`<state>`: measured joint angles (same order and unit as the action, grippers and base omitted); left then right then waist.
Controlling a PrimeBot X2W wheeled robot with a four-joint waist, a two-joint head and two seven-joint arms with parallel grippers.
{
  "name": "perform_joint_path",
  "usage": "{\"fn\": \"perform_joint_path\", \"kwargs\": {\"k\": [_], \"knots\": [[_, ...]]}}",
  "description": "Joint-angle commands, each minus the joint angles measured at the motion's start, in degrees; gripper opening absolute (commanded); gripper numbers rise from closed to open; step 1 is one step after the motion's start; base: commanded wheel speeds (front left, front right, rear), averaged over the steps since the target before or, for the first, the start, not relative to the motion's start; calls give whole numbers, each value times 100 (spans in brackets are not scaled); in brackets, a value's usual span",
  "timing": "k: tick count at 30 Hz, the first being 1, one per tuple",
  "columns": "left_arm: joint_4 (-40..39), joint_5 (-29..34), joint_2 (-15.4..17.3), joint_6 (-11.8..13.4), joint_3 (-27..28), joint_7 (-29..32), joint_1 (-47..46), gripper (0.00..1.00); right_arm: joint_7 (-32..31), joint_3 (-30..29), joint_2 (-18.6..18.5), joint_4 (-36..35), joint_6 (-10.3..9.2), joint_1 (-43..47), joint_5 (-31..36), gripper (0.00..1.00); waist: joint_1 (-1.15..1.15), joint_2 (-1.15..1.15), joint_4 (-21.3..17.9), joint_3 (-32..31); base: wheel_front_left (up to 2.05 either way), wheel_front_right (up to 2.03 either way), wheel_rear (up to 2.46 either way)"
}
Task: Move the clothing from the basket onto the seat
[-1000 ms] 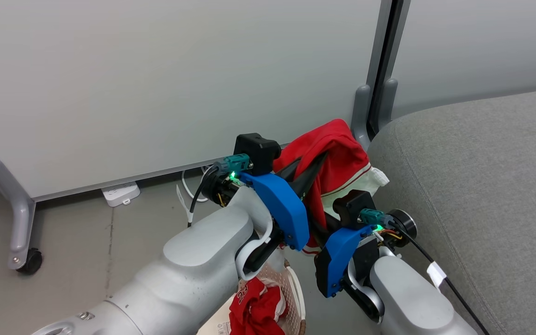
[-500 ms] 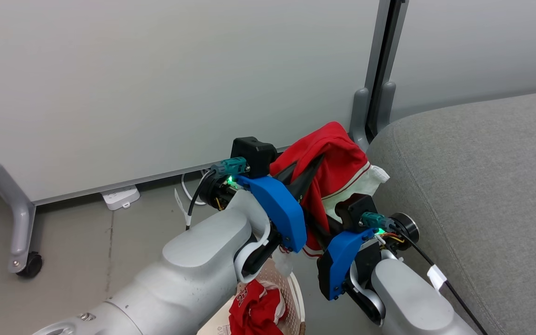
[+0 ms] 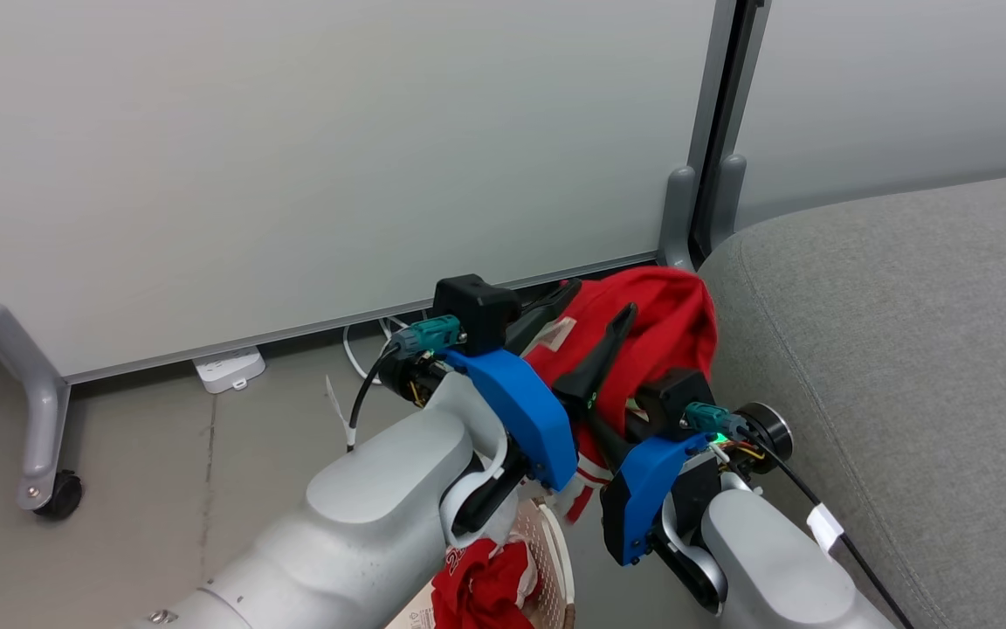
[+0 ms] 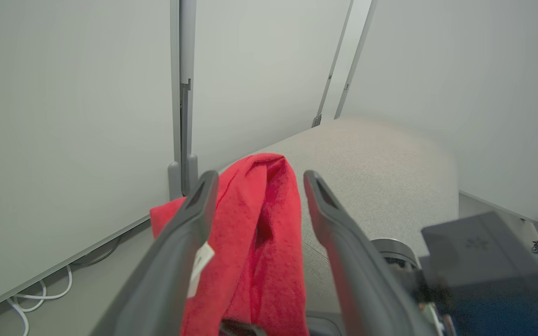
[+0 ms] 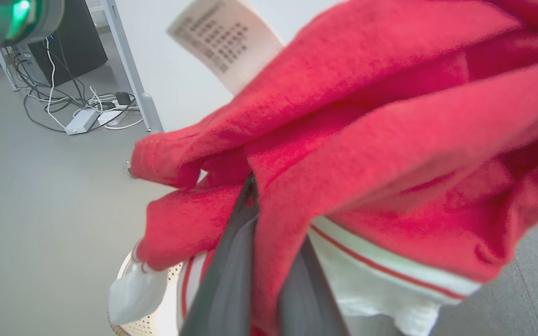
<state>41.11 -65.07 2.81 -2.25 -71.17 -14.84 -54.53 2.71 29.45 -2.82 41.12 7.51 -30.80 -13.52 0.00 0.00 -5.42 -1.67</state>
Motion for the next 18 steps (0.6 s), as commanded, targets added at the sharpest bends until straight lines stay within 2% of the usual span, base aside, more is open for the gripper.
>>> {"fn": "perform_joint_path", "kwargs": {"k": [1, 7, 13, 18], "knots": [[-73, 236, 33, -36, 256, -39, 176, 100, 51, -40, -12, -13, -4, 45, 52, 0, 0, 0, 12, 19, 0, 0, 0], [-646, 1288, 304, 53, 1296, -37, 1045, 100, 54, -278, -10, -42, -3, 111, 82, 0, 0, 0, 71, 92, 0, 0, 0], [-1339, 2326, 606, 14, 2250, -38, 2094, 100, 62, -459, -11, -95, -4, 143, 172, 0, 0, 0, 140, 166, 0, 0, 0], [-1679, 2985, 735, -38, 2922, -38, 2790, 100, 56, -626, -11, -148, -4, 193, 234, 0, 0, 0, 213, 228, 0, 0, 0]]}}
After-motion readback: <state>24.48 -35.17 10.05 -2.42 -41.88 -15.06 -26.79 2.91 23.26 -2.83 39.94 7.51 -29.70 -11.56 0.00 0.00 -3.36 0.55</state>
